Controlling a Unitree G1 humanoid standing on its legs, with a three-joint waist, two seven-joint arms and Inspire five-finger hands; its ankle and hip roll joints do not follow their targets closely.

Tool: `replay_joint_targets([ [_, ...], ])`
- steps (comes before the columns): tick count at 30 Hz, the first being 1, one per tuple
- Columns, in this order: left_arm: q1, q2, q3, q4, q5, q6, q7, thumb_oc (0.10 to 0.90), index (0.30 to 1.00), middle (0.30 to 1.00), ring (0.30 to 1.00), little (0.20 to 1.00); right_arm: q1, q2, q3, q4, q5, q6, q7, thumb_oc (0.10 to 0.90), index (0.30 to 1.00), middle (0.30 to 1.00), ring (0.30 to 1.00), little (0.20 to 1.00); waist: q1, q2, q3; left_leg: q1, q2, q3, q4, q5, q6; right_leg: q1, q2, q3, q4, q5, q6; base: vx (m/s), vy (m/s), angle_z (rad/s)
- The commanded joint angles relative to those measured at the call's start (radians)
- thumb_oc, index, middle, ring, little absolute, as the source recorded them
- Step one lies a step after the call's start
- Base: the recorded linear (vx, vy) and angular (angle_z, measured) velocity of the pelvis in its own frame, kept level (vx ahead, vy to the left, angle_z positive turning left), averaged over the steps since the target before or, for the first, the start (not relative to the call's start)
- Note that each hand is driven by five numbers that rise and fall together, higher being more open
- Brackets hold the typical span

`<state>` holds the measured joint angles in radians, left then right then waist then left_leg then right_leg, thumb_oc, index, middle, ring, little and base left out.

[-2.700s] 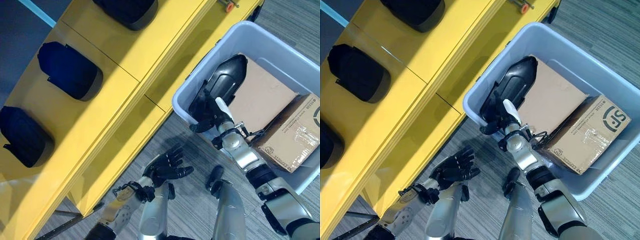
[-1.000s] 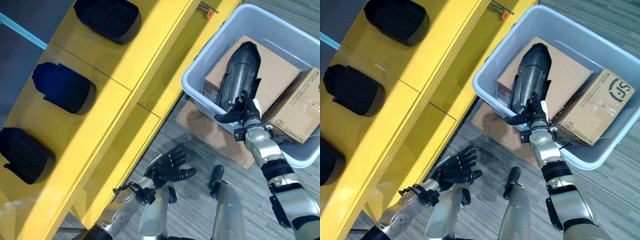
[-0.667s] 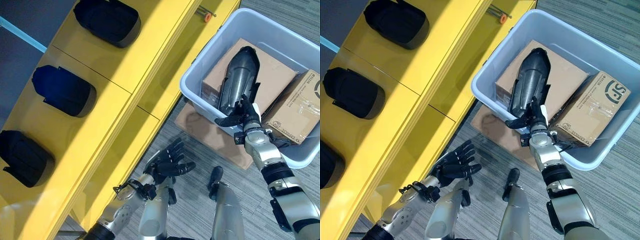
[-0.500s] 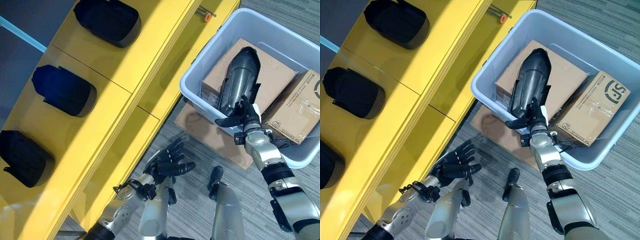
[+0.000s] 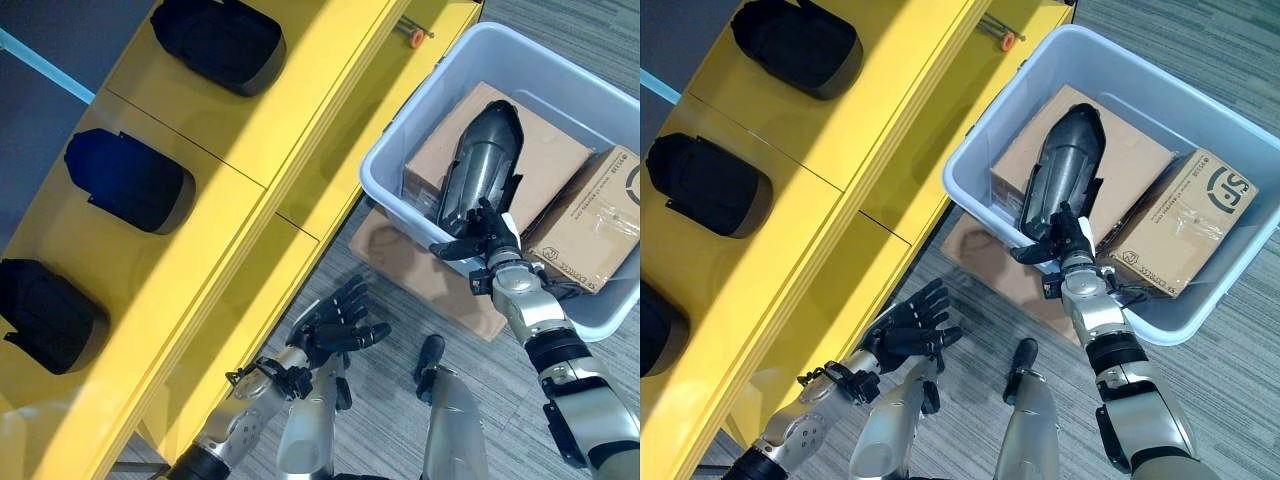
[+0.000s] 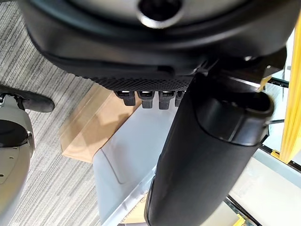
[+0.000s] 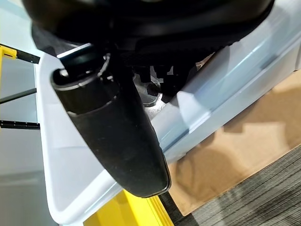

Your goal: Move parts from the plastic box to the shelf.

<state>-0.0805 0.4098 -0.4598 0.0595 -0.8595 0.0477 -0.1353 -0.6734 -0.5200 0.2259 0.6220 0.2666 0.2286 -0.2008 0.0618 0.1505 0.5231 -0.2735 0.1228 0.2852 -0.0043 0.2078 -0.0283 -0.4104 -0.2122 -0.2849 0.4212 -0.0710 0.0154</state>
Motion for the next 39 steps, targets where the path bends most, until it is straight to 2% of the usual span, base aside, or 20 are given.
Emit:
replay_joint_targets([
  [1,0.001,0.002,0.03,-0.112,-0.012,-0.021,-0.041,0.9,1.0,1.0,1.0,1.0,0.022,-0.004,0.037,-0.079,-0.069,0.025,0.061,0.9,1.0,1.0,1.0,1.0,0.002,-0.01,-0.003,0.01,-0.003,-0.065,0.079,-0.14,-0.029,0.046,0.029,0.022,0.046,-0.092,0.027,0.0,-0.049,0.0],
  [6,0.006,0.007,0.041,-0.113,-0.005,-0.022,-0.044,0.9,1.0,1.0,1.0,1.0,0.034,-0.032,0.124,-0.136,-0.376,0.111,0.16,0.9,1.0,1.0,1.0,1.0,0.002,-0.024,-0.003,0.006,0.0,-0.067,0.08,-0.138,-0.028,0.047,0.036,0.019,0.04,-0.088,0.028,0.0,-0.018,0.0],
  [10,0.017,0.019,0.066,-0.121,0.004,-0.014,-0.059,0.9,1.0,1.0,1.0,1.0,0.065,-0.048,0.194,-0.212,-0.5,0.169,0.263,0.9,1.0,1.0,1.0,1.0,0.002,-0.04,-0.003,0.001,0.008,-0.066,0.084,-0.136,-0.027,0.047,0.041,0.017,0.038,-0.085,0.028,-0.01,-0.055,-0.02],
  [13,0.027,0.027,0.088,-0.13,0.017,-0.005,-0.069,0.9,1.0,1.0,1.0,1.0,0.1,-0.041,0.228,-0.29,-0.541,0.201,0.326,0.9,1.0,1.0,1.0,1.0,0.002,-0.051,-0.003,-0.002,0.011,-0.069,0.085,-0.135,-0.025,0.047,0.047,0.017,0.035,-0.084,0.029,-0.02,-0.071,-0.06],
  [17,0.029,0.026,0.097,-0.138,0.032,0.009,-0.071,0.9,1.0,1.0,1.0,1.0,0.132,-0.021,0.248,-0.342,-0.522,0.226,0.347,0.9,1.0,1.0,1.0,1.0,0.001,-0.063,-0.003,0.003,0.013,-0.073,0.091,-0.137,-0.024,0.06,0.052,0.015,0.027,-0.083,0.028,0.0,-0.044,0.01],
  [21,0.026,0.024,0.106,-0.141,0.041,0.02,-0.07,0.9,1.0,1.0,1.0,1.0,0.13,-0.021,0.254,-0.333,-0.565,0.226,0.406,0.9,1.0,1.0,1.0,1.0,0.005,-0.067,-0.003,0.01,0.015,-0.077,0.093,-0.138,-0.024,0.071,0.055,0.013,0.026,-0.084,0.026,-0.01,-0.019,0.08],
  [27,0.045,0.029,0.124,-0.153,0.048,0.026,-0.077,0.9,1.0,1.0,1.0,1.0,0.172,-0.038,0.269,-0.43,-0.634,0.229,0.478,0.9,1.0,1.0,1.0,1.0,0.0,-0.08,-0.003,0.027,0.02,-0.074,0.097,-0.141,-0.021,0.091,0.059,0.012,0.021,-0.084,0.025,0.0,0.0,0.0],
  [28,0.047,0.028,0.126,-0.153,0.05,0.024,-0.076,0.9,1.0,1.0,1.0,1.0,0.173,-0.04,0.272,-0.447,-0.658,0.234,0.489,0.9,1.0,1.0,1.0,1.0,-0.001,-0.082,-0.003,0.03,0.02,-0.073,0.097,-0.142,-0.021,0.095,0.061,0.013,0.018,-0.083,0.025,0.0,0.0,0.0],
  [29,0.047,0.028,0.128,-0.156,0.049,0.024,-0.07,0.9,1.0,1.0,1.0,1.0,0.175,-0.051,0.275,-0.471,-0.735,0.237,0.514,0.9,1.0,1.0,1.0,1.0,-0.003,-0.085,-0.003,0.034,0.021,-0.072,0.098,-0.143,-0.02,0.099,0.062,0.015,0.016,-0.083,0.025,0.0,0.0,0.0],
  [36,0.071,0.036,0.143,-0.169,0.042,0.014,-0.056,0.9,1.0,1.0,1.0,1.0,0.222,-0.135,0.277,-0.669,-0.894,0.234,0.692,0.9,1.0,1.0,1.0,1.0,-0.019,-0.099,-0.003,0.044,0.029,-0.064,0.098,-0.145,-0.021,0.11,0.07,0.021,0.009,-0.082,0.028,0.0,0.0,0.0],
  [39,0.082,0.039,0.148,-0.174,0.044,0.011,-0.061,0.9,1.0,1.0,1.0,1.0,0.234,-0.168,0.283,-0.726,-0.954,0.237,0.727,0.9,1.0,1.0,1.0,1.0,-0.021,-0.104,-0.003,0.049,0.032,-0.061,0.097,-0.146,-0.021,0.115,0.072,0.023,0.005,-0.082,0.029,0.0,0.0,0.0],
])
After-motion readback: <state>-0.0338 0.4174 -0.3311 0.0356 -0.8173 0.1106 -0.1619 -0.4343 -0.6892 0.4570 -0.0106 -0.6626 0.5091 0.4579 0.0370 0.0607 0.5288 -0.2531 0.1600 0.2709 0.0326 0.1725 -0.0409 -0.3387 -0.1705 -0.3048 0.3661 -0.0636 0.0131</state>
